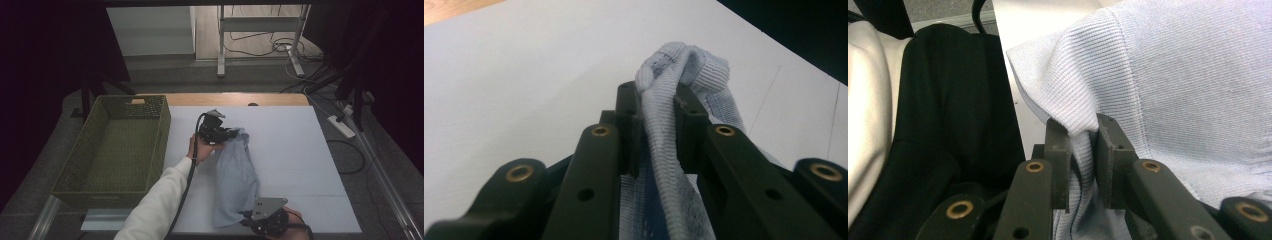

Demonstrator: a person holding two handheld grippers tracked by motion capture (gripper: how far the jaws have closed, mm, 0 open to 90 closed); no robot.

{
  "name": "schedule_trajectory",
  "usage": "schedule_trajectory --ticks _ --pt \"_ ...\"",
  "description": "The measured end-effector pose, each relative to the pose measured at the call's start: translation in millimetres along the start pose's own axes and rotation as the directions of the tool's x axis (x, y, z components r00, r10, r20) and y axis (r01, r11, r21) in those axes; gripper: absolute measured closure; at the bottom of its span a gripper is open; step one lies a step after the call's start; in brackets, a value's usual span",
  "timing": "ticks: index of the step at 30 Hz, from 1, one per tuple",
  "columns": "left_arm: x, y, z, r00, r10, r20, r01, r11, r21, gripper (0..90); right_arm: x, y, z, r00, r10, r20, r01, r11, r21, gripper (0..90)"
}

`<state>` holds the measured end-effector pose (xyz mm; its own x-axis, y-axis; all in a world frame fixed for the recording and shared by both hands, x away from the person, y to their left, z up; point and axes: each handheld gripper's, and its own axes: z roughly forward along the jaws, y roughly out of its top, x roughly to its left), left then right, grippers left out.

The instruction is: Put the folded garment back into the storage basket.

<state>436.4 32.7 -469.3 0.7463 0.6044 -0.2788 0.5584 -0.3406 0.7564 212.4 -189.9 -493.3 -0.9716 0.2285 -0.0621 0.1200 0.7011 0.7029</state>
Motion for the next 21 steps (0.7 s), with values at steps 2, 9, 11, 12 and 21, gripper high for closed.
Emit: schedule_trajectory --ticks 2,9,11,12,21 --pt "-0.2 0.3 -1.6 1.0 0.002 0.003 -0.002 1.0 -0.002 77.1 0.0 0.6 -0.3 1.0 -0.001 0.003 0.001 1.0 -0.004 77.7" --pt "-0.8 1.6 -5.7 0.9999 0.008 0.007 -0.008 1.0 -0.004 77.9 -0.8 2.2 -1.1 0.9999 0.002 0.013 -0.002 1.0 -0.018 77.8" --pt "-1.2 2.0 -6.7 0.9999 0.009 0.006 -0.009 0.9999 -0.009 78.0 -1.1 2.7 -1.6 0.9998 0.004 0.018 -0.003 1.0 -0.021 77.8" --pt "-1.5 2.3 -7.3 0.9999 0.01 0.006 -0.01 0.9999 -0.011 78.0 -1.2 3.0 -2.0 0.9998 0.005 0.019 -0.004 1.0 -0.023 77.8" --pt "-2.8 5.7 -14.6 0.9999 0.015 0.002 -0.015 0.9996 -0.023 78.1 -4.1 6.4 -5.9 0.9988 0.001 0.048 0.002 0.999 -0.047 77.8"
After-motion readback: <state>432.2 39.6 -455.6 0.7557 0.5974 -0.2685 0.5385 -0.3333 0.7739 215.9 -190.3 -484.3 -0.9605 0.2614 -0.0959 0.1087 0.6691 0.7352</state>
